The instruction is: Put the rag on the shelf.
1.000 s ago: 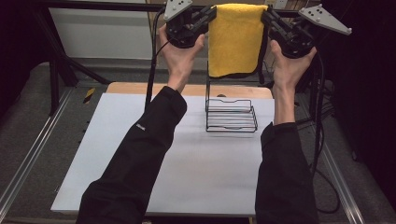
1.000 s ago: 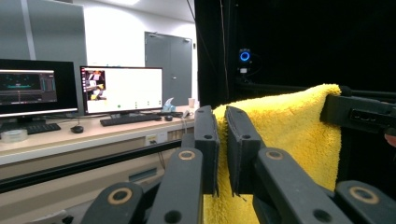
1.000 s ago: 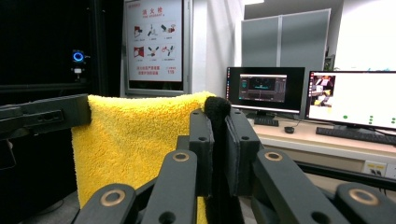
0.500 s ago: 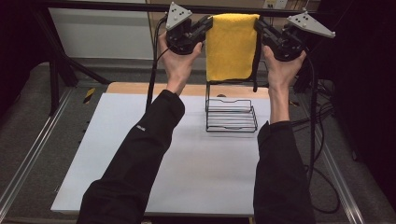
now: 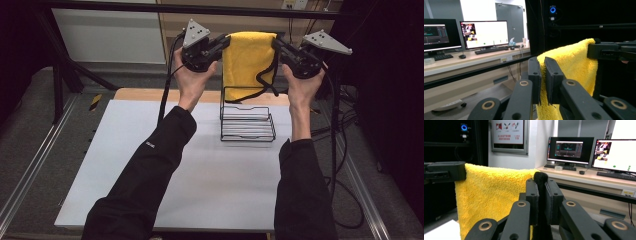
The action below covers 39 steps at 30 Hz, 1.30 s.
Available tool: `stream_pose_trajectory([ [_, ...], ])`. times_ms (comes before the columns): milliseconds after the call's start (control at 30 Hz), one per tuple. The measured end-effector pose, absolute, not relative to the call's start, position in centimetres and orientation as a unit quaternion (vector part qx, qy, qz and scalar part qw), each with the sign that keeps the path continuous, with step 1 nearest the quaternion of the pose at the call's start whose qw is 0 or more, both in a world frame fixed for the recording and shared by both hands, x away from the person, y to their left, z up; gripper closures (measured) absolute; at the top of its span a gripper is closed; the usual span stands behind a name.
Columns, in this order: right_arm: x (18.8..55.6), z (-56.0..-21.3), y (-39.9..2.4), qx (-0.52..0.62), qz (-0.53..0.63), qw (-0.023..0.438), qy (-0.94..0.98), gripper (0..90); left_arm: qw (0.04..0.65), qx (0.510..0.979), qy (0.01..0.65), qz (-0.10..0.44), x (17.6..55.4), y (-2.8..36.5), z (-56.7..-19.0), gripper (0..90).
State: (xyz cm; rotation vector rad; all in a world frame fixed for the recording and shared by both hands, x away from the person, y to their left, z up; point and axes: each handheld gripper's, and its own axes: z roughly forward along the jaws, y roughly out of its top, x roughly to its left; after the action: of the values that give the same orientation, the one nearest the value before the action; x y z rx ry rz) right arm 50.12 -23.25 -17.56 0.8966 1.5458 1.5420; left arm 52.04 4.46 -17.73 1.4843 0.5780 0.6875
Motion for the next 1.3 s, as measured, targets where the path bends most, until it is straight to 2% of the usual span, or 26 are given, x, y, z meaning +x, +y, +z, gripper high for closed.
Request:
stream_pose_trajectory([
  [567,50.0,-21.8,-25.5,0.37,0.583,0.359,0.628,82.8,0.617,0.691,0.238,0.291,52.0,2.8,-20.7,83.7],
  [900,48.5,-20.6,-26.1,0.344,0.597,0.36,0.629,82.4,0.638,0.683,0.215,0.282,50.4,3.3,-19.9,83.6],
  [1300,46.8,-21.1,-26.0,0.327,0.599,0.372,0.629,82.4,0.631,0.697,0.196,0.28,48.7,3.7,-20.0,83.4],
])
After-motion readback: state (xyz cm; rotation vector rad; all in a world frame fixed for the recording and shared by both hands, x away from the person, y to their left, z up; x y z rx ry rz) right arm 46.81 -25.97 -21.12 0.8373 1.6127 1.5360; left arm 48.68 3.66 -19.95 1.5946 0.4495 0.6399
